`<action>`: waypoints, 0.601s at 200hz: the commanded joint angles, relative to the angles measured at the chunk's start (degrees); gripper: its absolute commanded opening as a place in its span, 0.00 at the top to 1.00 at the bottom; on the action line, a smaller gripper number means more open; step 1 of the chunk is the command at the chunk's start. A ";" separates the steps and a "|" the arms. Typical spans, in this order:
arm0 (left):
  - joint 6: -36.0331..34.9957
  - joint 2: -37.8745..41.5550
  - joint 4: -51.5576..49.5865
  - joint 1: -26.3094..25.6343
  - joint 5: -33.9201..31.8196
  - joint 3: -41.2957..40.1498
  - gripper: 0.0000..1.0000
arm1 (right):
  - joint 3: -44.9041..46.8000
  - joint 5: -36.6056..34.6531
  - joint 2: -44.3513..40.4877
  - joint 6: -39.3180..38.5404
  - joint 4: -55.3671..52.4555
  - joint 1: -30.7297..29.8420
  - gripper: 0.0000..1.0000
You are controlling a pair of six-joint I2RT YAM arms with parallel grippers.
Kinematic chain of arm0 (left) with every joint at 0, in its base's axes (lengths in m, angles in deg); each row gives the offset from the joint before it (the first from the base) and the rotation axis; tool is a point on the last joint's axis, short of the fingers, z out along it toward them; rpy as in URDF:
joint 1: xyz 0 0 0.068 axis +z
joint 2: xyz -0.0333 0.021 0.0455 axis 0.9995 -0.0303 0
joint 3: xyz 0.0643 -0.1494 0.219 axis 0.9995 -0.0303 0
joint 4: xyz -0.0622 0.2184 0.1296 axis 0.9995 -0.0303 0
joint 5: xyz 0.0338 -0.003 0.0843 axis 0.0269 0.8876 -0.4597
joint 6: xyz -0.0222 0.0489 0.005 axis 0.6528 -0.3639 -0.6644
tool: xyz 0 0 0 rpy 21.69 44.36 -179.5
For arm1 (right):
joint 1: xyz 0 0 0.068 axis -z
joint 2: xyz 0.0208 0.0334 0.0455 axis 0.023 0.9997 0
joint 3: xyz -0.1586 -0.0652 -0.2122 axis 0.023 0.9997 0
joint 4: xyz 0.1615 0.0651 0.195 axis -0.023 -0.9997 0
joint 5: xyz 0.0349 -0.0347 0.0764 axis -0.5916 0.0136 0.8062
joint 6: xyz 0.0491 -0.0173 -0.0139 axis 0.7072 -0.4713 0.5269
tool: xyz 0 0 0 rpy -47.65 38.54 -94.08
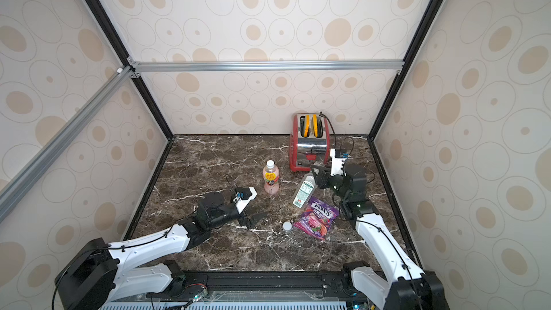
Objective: Screw on the bottle caps
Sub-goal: Pick up the plastic bottle at the center of the board.
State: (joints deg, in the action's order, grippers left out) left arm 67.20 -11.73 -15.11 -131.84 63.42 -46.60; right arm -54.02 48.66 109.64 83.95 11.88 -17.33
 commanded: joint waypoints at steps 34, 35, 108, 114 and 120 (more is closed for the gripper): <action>4.31 -5.33 9.03 -0.76 12.19 2.48 0.01 | 6.91 7.92 -5.54 -17.14 6.77 -11.46 0.78; 4.40 -5.46 9.28 -0.79 12.27 2.48 0.01 | 6.94 8.05 -5.48 -17.16 6.88 -11.61 0.78; 6.68 -14.70 22.90 -0.82 13.40 4.09 0.04 | 6.37 7.68 0.60 -17.98 16.04 -24.02 0.79; 6.40 -15.12 23.56 -0.81 13.65 4.06 0.05 | 6.44 7.13 0.78 -18.04 16.61 -24.73 0.78; 6.33 -15.42 24.47 -0.89 13.94 3.77 0.05 | 6.50 6.55 0.89 -18.06 17.27 -25.37 0.79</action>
State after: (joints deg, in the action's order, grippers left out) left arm 73.08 -25.89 2.99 -132.27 75.77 -44.72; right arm -47.24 56.71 110.04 66.59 23.77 -40.52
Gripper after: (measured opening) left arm 0.957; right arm 0.442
